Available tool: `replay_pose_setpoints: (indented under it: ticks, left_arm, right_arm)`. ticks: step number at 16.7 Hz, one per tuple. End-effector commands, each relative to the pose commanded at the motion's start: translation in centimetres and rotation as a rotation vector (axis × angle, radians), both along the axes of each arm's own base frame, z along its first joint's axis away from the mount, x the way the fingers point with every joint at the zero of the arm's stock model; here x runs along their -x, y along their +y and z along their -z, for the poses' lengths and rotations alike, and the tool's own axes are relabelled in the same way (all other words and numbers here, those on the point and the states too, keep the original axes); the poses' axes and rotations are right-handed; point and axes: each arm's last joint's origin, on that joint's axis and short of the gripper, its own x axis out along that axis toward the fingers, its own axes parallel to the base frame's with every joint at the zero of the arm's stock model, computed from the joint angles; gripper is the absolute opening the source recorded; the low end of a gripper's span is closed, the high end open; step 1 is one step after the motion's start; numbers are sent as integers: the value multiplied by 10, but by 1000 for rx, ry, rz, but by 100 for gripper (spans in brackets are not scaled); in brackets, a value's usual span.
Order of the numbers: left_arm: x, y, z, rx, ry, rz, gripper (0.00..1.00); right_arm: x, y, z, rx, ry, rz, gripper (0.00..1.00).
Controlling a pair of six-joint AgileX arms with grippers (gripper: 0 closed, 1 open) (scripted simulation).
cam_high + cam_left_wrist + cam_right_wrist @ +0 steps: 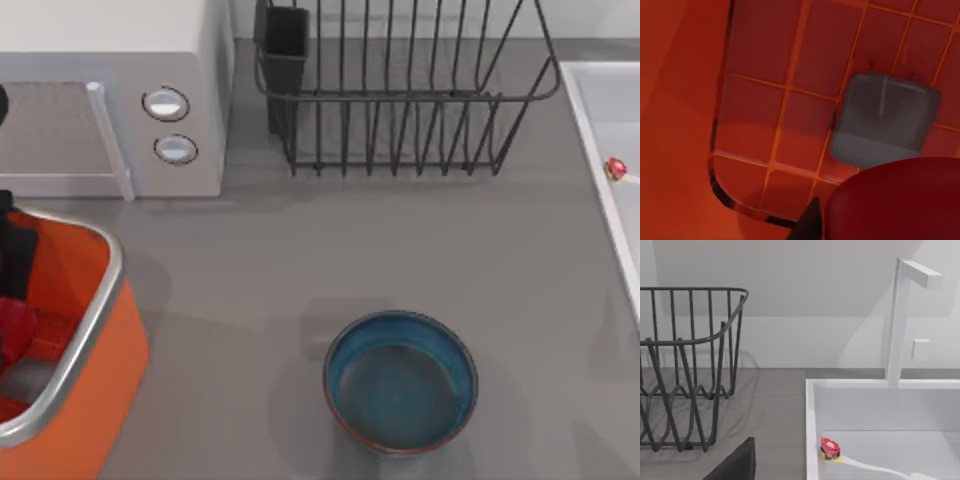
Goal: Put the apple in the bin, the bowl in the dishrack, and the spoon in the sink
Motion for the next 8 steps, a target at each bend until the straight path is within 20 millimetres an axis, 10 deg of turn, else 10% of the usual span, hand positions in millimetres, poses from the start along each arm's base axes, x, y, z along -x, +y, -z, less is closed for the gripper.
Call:
replay_pose_setpoints:
  ticks: [8]
  left_arm:
    - [0, 0, 0, 0, 0, 0, 83]
  right_arm:
    - [0, 0, 0, 0, 0, 0, 100]
